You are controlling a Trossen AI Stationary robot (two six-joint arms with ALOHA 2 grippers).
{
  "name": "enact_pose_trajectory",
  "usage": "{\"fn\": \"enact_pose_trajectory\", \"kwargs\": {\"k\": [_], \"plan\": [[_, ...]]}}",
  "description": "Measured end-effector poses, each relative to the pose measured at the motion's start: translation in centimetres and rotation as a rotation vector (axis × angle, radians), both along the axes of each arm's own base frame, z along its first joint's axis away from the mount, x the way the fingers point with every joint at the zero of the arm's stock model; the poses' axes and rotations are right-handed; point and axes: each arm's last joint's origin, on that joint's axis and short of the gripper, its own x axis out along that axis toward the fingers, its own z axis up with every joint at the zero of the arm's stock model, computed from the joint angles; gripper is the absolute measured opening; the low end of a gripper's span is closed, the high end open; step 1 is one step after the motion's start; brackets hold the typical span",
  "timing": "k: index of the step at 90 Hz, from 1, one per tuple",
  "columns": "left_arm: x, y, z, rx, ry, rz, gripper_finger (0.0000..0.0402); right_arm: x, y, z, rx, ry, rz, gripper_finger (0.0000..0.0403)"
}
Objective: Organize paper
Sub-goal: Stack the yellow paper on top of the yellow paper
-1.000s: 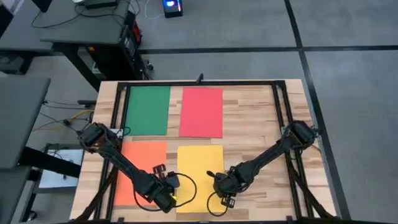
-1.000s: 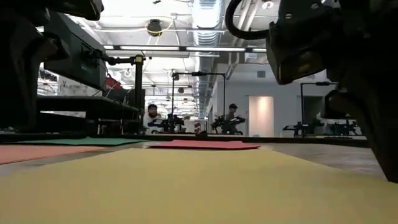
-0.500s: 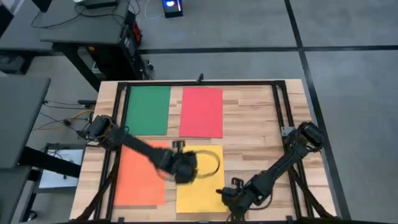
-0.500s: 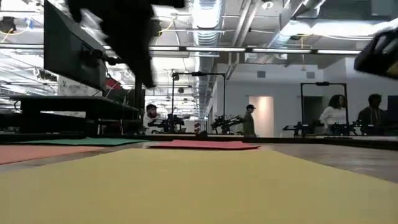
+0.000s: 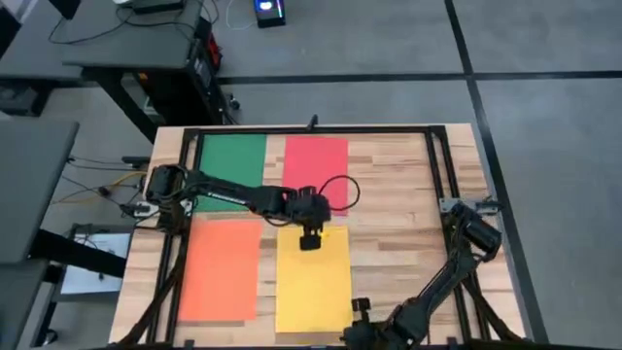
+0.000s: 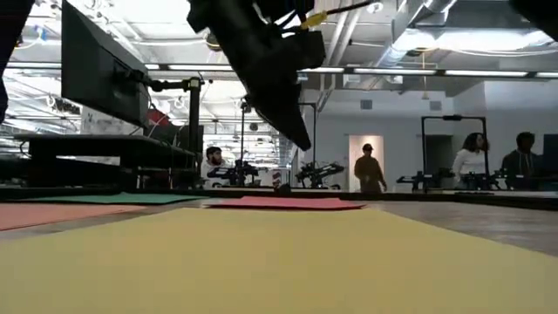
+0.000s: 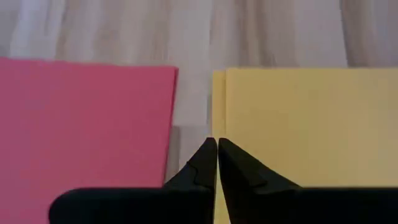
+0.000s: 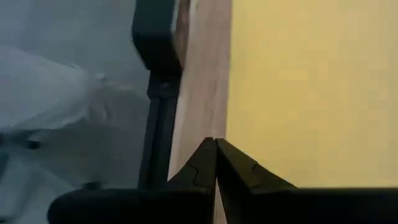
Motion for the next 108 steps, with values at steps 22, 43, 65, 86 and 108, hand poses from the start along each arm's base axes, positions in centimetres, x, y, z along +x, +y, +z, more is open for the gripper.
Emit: {"fn": "enact_pose_trajectory", "kwargs": {"k": [22, 43, 65, 86, 108], "plan": [[0.2, 0.1, -1.1, -0.023, -0.11, -0.046, 0.0, 0.9, 0.9, -2.1, 0.002, -0.005, -0.011, 0.0], [0.4, 0.5, -2.9, -0.027, -0.054, -0.029, 0.0, 1.3, 1.0, -2.2, 0.012, -0.041, -0.02, 0.0], [1.6, 1.9, -6.0, -0.088, -0.018, -0.011, 0.0, 0.6, 2.0, -2.2, 0.037, -0.057, -0.007, 0.0], [2.0, 2.5, -6.9, -0.107, -0.022, 0.026, 0.0, 0.3, 2.2, -2.4, 0.028, -0.047, -0.003, 0.0], [2.4, 3.2, -8.1, -0.122, -0.023, 0.063, 0.0, 1.3, 1.7, -3.5, 0.051, -0.028, -0.011, 0.0]]}}
